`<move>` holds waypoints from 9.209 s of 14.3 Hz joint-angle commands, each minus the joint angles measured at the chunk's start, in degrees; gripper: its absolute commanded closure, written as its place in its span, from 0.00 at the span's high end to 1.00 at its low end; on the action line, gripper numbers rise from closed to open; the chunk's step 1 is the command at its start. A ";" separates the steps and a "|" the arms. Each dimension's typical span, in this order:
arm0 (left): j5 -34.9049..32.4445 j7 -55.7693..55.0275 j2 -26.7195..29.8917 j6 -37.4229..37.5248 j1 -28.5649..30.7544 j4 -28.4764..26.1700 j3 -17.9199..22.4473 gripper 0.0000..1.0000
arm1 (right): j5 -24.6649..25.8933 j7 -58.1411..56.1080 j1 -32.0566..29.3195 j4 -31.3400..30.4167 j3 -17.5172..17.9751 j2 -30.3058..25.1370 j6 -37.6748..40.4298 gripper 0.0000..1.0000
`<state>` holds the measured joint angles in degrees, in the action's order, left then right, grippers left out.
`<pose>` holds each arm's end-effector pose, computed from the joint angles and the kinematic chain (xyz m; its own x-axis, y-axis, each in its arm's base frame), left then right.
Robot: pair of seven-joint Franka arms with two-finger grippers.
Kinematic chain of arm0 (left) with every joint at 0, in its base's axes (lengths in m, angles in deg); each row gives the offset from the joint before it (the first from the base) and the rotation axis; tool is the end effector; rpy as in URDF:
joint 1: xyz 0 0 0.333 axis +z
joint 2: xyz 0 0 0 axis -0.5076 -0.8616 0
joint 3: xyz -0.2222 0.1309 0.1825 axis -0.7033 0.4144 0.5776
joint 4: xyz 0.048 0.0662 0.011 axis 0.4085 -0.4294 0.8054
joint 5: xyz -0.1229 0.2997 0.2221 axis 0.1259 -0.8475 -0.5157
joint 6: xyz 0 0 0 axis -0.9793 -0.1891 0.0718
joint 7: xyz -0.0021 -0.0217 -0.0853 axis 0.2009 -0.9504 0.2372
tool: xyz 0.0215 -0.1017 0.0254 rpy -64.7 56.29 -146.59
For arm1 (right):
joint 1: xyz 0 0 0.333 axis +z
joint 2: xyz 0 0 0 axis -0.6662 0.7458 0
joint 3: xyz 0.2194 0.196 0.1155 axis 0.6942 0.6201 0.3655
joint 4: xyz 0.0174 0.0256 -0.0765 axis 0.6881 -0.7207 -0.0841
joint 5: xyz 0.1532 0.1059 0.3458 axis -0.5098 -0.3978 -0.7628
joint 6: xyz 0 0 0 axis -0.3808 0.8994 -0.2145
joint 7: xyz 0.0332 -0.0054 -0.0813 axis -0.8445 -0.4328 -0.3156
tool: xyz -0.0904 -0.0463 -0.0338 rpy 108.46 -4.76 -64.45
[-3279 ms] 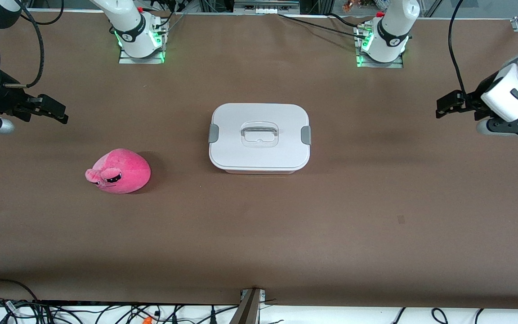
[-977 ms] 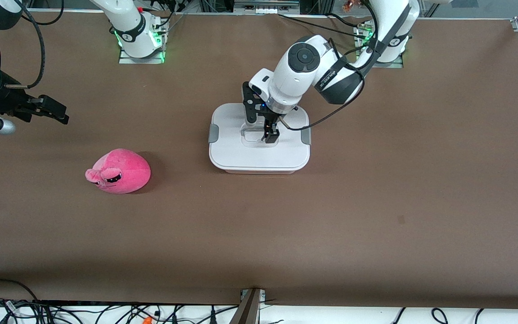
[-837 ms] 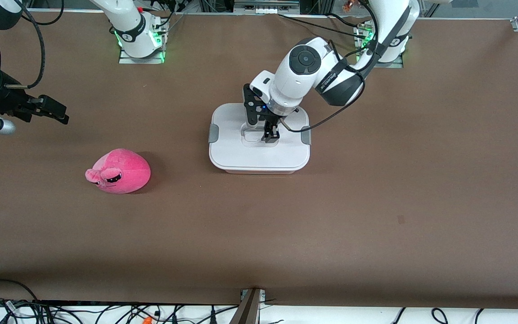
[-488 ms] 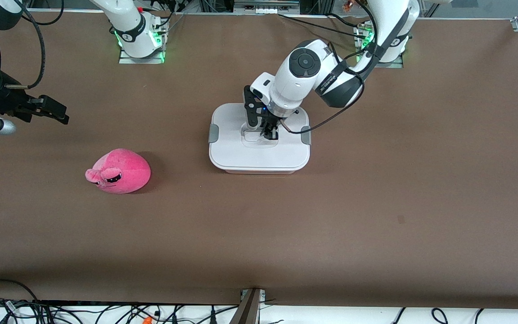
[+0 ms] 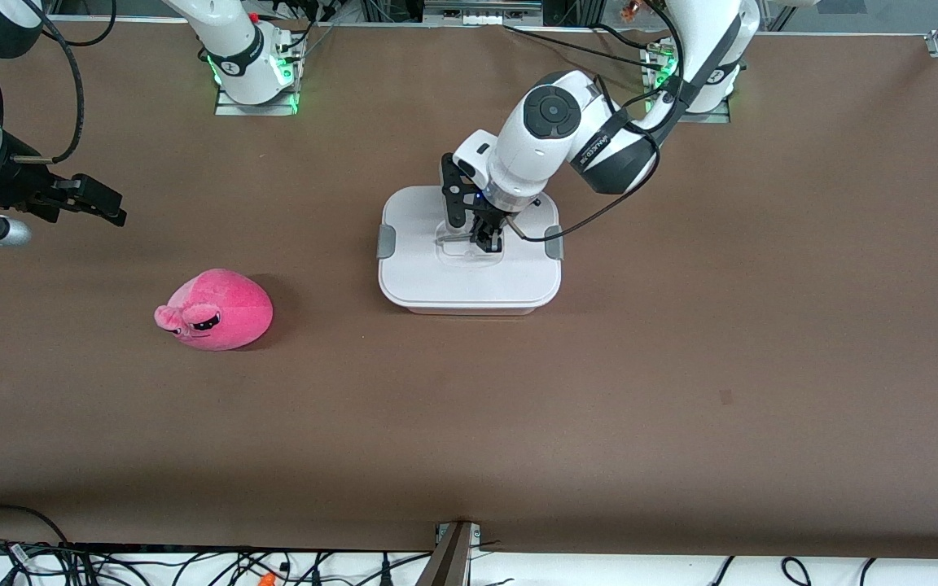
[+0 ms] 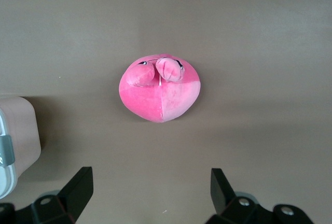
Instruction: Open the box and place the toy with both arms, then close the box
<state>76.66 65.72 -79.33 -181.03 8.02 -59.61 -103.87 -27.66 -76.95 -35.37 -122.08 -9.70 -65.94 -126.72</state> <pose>0.4841 -0.4602 0.3521 0.1620 -0.9504 0.2653 -0.9867 -0.1599 0.0297 0.5713 0.0212 0.5750 0.9978 -0.0554 -0.0364 -0.0557 -0.9984 -0.0074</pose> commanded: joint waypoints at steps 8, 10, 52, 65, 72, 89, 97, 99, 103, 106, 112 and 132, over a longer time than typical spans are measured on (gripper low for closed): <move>-0.21 0.07 9.85 24.03 5.34 7.32 -0.24 0.00 | 2.13 0.10 0.10 1.10 0.39 8.89 -1.68 1.00; -0.64 0.16 9.85 33.95 6.48 12.76 -0.06 0.00 | 1.95 0.28 0.54 0.49 0.48 9.76 -2.46 1.00; -10.58 34.26 7.30 49.83 39.80 22.81 0.20 0.00 | 12.31 -17.73 11.49 14.81 29.48 15.48 7.03 0.00; -10.58 34.44 7.30 50.00 39.89 22.72 0.29 0.00 | 24.89 -17.65 27.16 24.82 29.04 31.11 5.63 0.00; -10.58 34.44 7.30 50.35 39.89 22.72 0.29 0.00 | 29.99 -17.30 31.11 29.40 26.42 40.53 3.16 0.00; -10.23 34.70 7.30 50.44 39.89 22.46 0.29 0.00 | 18.85 -2.71 24.20 32.82 24.73 40.36 -13.18 1.00; -5.49 38.37 5.28 50.53 34.89 24.22 -2.42 0.00 | 11.37 -1.57 11.62 32.39 19.57 27.72 -5.82 1.00; -0.66 38.13 3.00 48.09 32.61 24.04 -3.49 0.00 | 4.10 -0.70 10.29 28.46 14.40 21.32 -3.27 1.00; -2.57 23.96 2.73 41.22 20.77 23.87 -3.40 0.00 | -1.65 4.50 10.21 9.67 5.42 4.62 -1.50 1.00; -3.46 18.45 1.59 26.50 14.33 18.87 -3.49 0.00 | -1.83 4.58 10.29 4.36 0.58 -0.59 1.48 1.00; -7.74 2.82 0.53 8.53 6.06 7.00 -3.84 0.00 | -3.06 4.50 10.29 4.17 -7.59 -1.74 5.62 1.00; -11.72 -0.54 2.72 1.58 6.49 -0.39 -4.81 0.00 | -2.09 4.59 10.29 5.84 -9.81 1.68 5.80 1.00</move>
<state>65.89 65.52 -79.29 -178.60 13.15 -58.39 -108.52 -29.46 -73.19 -25.08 -116.92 -19.49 -64.53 -121.47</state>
